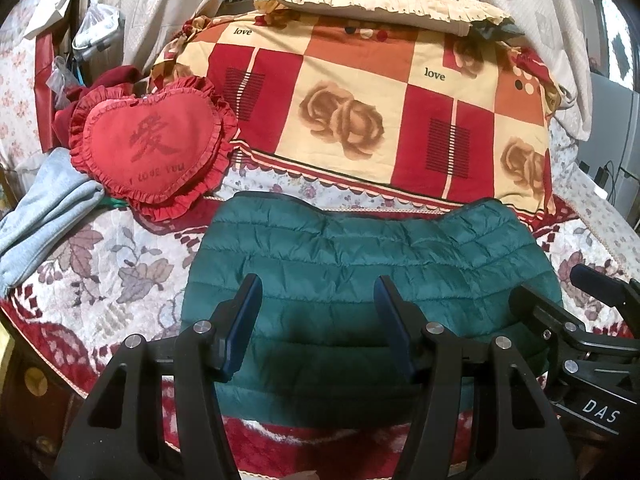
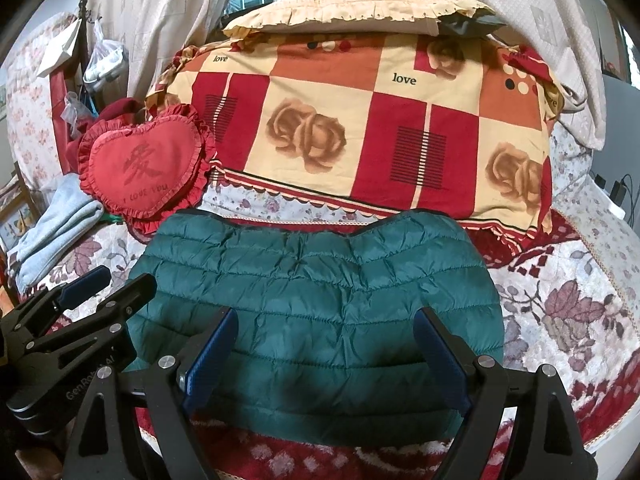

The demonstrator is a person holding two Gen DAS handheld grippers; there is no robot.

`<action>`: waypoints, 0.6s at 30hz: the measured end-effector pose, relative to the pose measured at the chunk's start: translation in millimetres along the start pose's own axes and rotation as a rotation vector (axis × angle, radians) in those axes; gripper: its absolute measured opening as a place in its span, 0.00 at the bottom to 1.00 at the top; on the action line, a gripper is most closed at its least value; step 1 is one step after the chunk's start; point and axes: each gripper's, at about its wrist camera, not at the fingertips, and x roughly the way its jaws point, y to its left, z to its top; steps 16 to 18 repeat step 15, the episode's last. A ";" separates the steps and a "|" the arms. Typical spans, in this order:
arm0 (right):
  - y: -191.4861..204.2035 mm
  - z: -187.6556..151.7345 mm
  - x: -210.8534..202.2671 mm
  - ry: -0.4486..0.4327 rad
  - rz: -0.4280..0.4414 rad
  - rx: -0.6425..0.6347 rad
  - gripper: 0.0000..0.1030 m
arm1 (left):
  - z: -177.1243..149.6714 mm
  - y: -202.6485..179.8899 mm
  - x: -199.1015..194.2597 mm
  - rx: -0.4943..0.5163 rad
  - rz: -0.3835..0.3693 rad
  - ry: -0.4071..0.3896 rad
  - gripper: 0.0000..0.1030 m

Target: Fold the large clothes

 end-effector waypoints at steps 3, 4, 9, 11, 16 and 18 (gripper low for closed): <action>1.4 -1.0 2.0 0.003 0.004 0.000 0.85 | 0.2 -0.4 0.0 -0.004 -0.002 0.002 0.57; 1.7 -1.4 2.4 0.005 0.004 -0.001 0.85 | 0.2 -0.9 -0.2 -0.004 -0.002 0.002 0.57; 0.9 -1.5 3.4 0.007 0.010 0.007 0.85 | 0.8 -2.4 -2.1 -0.004 0.003 -0.002 0.57; 0.2 -1.9 2.8 0.006 0.011 0.010 0.85 | 0.8 -2.1 -1.4 -0.003 0.002 -0.002 0.57; 0.7 -2.1 2.5 0.004 0.009 0.011 0.85 | 0.8 -1.5 -1.0 -0.002 0.003 0.003 0.57; 0.7 -2.1 2.5 0.004 0.009 0.011 0.85 | 0.8 -1.5 -1.0 -0.002 0.003 0.003 0.57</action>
